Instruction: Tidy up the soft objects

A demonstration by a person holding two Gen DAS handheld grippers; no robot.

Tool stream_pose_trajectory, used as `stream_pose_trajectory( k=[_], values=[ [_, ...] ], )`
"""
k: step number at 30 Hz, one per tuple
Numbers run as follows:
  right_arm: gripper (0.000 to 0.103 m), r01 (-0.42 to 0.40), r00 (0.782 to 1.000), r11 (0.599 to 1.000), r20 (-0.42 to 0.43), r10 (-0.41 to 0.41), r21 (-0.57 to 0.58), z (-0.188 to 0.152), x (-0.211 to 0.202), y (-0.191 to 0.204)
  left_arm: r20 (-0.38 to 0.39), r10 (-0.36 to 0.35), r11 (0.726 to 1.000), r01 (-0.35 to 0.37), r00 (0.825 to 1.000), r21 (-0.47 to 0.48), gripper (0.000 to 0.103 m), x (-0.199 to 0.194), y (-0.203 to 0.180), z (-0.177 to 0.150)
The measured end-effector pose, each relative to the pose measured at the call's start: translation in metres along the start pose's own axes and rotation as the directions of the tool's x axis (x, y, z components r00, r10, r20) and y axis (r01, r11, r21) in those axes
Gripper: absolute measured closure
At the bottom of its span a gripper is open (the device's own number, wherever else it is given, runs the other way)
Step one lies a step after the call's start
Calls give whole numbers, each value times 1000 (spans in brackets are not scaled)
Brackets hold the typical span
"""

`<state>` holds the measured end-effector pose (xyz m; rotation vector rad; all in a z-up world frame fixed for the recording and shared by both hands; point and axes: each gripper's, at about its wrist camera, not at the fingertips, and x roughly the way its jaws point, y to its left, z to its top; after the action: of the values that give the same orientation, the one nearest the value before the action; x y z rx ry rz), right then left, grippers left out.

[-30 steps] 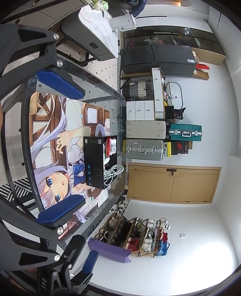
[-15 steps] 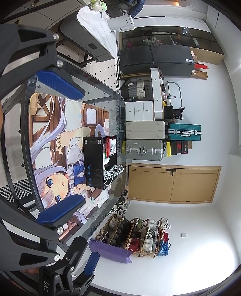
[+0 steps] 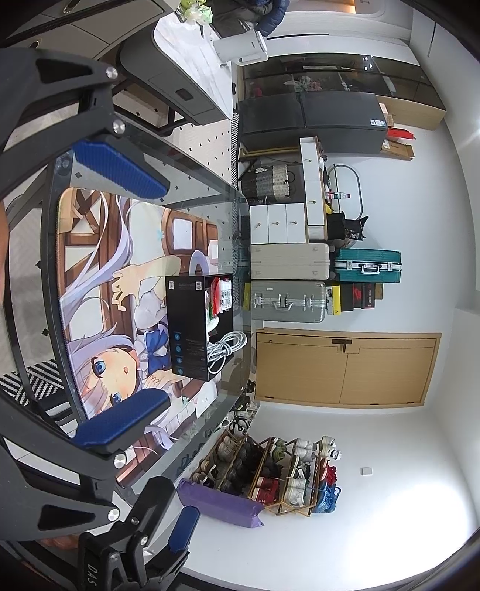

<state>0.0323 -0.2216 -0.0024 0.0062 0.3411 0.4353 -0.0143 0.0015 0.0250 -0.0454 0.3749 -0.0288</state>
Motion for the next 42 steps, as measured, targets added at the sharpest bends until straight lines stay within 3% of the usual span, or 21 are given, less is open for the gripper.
stream_pose_trajectory(
  k=[42],
  values=[
    [1, -1, 1000, 1000, -4, 1, -2, 0, 0, 0, 3, 2, 1000, -2, 1000, 4, 0, 0, -2, 1]
  ],
)
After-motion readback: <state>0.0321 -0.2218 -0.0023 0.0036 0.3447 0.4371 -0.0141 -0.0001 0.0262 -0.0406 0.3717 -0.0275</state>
